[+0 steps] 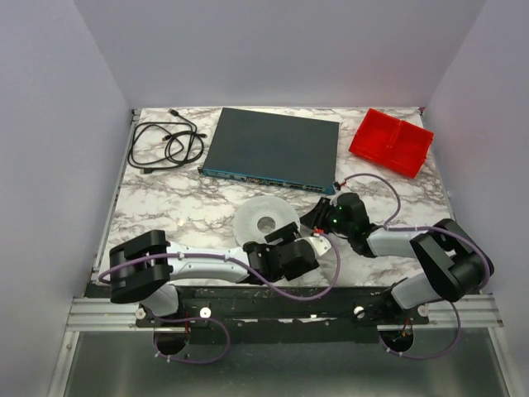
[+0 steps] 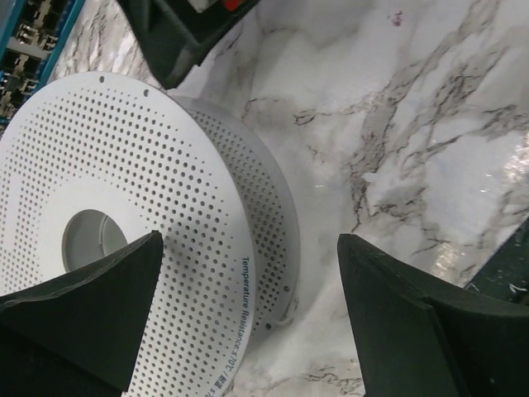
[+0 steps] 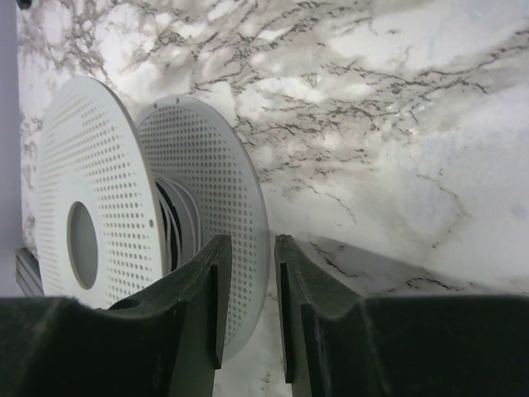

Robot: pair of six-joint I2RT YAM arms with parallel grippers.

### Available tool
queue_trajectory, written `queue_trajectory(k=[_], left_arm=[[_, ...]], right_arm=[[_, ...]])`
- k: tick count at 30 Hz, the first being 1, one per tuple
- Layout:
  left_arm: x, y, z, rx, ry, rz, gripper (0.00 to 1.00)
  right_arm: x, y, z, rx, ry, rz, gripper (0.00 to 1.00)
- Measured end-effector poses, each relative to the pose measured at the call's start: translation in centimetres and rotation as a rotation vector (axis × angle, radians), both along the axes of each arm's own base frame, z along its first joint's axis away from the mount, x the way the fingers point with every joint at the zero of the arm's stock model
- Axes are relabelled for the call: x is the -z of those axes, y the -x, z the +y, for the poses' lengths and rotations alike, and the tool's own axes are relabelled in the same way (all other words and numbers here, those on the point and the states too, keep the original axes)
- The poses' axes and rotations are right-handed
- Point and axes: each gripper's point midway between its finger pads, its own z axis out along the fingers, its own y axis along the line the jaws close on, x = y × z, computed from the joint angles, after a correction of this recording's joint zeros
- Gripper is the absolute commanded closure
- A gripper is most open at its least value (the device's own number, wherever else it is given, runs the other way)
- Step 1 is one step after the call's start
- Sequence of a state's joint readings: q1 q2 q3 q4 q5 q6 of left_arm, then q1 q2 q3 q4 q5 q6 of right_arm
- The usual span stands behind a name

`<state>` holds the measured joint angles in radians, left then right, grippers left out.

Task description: Wrap the cables

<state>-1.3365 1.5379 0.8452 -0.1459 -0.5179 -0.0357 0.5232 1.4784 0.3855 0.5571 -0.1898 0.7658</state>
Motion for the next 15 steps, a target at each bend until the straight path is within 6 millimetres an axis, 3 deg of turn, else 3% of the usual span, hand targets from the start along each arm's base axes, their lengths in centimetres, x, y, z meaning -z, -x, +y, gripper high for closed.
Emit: queue_trajectory(k=[6,10,15], left_arm=[[-0.3,0.8,-0.5,0.032,0.024,0.028,0.01],[-0.5,0.8,-0.3,0.029,0.026,0.030,0.01],[-3.1,-0.3,0.1,-0.006,0.098,0.015,0.01]], right_arm=[[-1.0,-0.5,0.1,0.004,-0.003,-0.016,0.61],[-1.4,-0.4,0.0,0.009,0.000,-0.021,0.59],[-2.7,-0.5,-0.2,0.020,-0.001,-0.037,0.54]])
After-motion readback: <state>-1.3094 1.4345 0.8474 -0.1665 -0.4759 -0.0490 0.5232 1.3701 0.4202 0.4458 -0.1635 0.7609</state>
